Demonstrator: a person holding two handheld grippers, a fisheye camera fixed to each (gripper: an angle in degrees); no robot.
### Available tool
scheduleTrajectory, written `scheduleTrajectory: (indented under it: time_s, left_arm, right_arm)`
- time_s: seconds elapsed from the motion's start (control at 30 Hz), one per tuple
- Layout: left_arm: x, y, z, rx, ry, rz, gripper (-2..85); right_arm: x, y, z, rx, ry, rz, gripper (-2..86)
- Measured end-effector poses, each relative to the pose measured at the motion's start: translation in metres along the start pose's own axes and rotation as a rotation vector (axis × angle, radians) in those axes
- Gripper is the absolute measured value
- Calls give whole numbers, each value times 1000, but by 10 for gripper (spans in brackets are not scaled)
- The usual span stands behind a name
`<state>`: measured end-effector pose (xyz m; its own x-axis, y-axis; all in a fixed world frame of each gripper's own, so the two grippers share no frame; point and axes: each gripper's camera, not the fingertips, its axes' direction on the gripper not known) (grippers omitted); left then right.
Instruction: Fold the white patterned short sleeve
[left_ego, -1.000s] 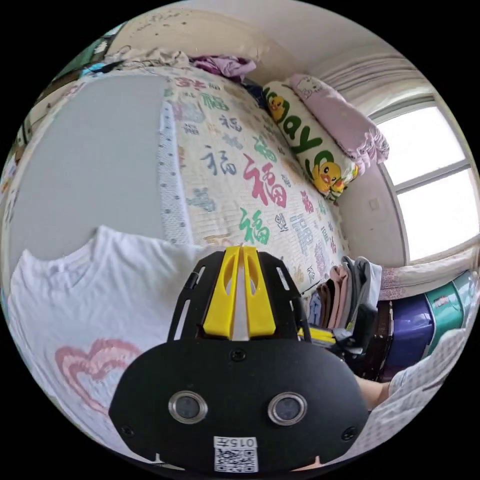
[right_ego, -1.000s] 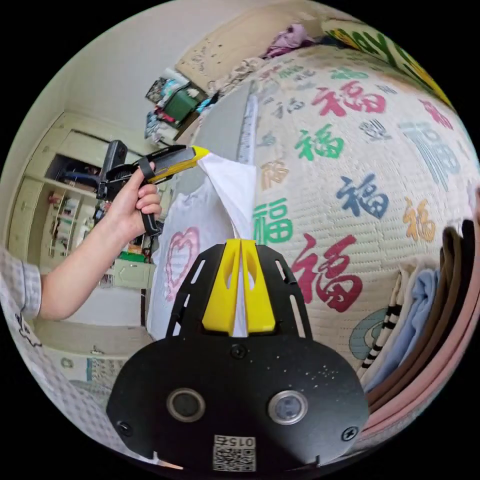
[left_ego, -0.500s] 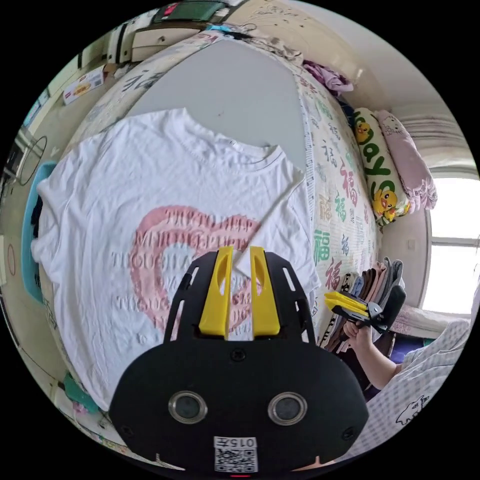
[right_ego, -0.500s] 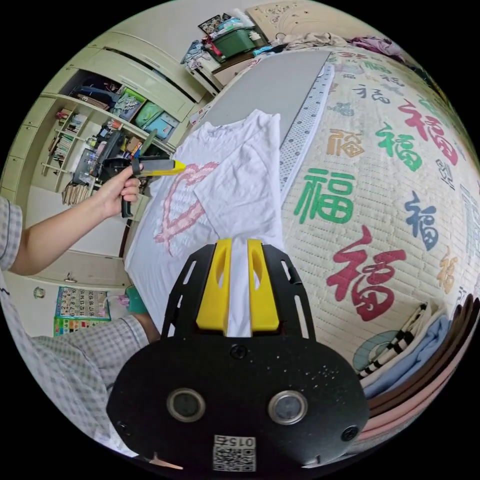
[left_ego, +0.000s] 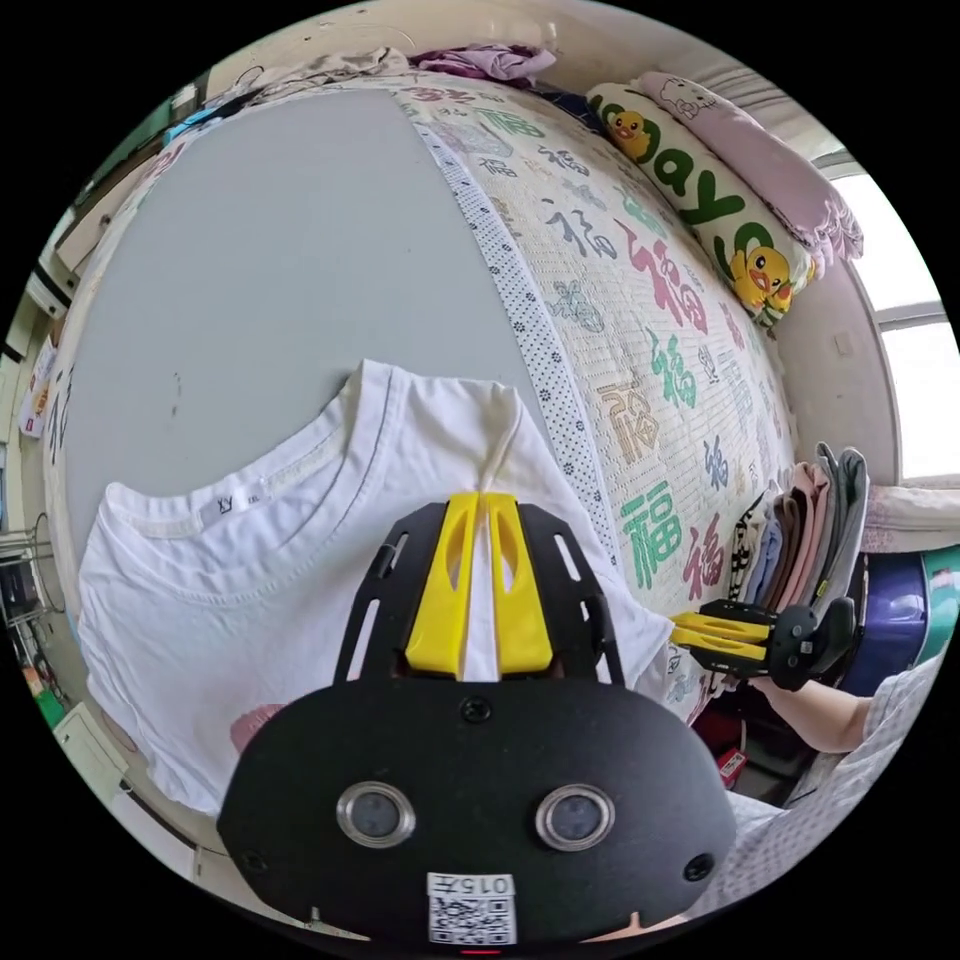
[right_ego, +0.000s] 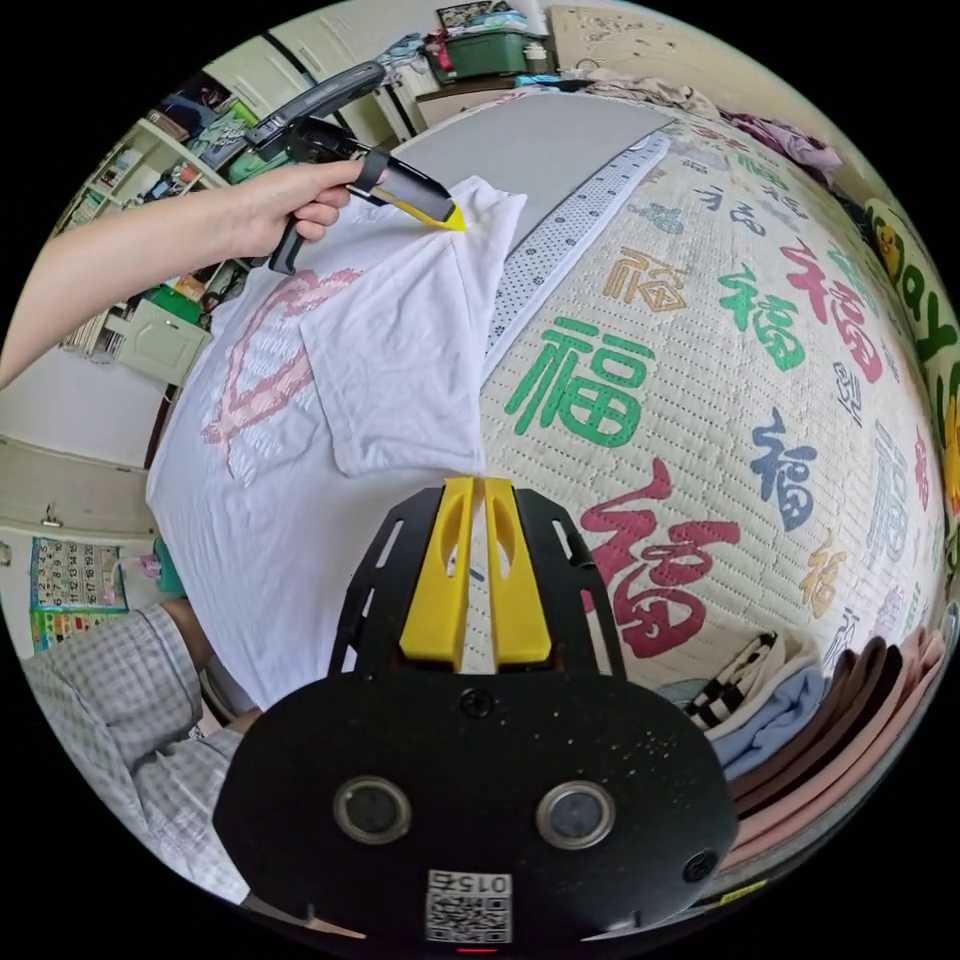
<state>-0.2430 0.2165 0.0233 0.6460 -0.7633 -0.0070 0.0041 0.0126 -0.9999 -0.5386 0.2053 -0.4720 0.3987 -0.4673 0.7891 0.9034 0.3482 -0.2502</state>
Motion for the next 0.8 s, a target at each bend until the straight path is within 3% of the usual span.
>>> scheduleTrajectory:
  time_s: [0.13,0.33,0.43,0.63,0.8]
  left_arm:
    - [2,-5,-2,8,-17,15,5]
    - [-15,14,-18,46,-30,-65,61]
    - [-31,50,-38,76,-6,-125,71]
    - [-64,127,-30,-70,-10,-207,70]
    - [-90,152,-28,-72,20,-187,7]
  right_arm:
    - [22,-12,-26,9,-20,68,11]
    - [48,-38,-81,61,-90,144,78]
    - [38,-61,-115,121,-177,78,82]
    - [-6,-128,-116,-13,-132,-99,82]
    - [-6,-165,-139,-54,-85,-83,22]
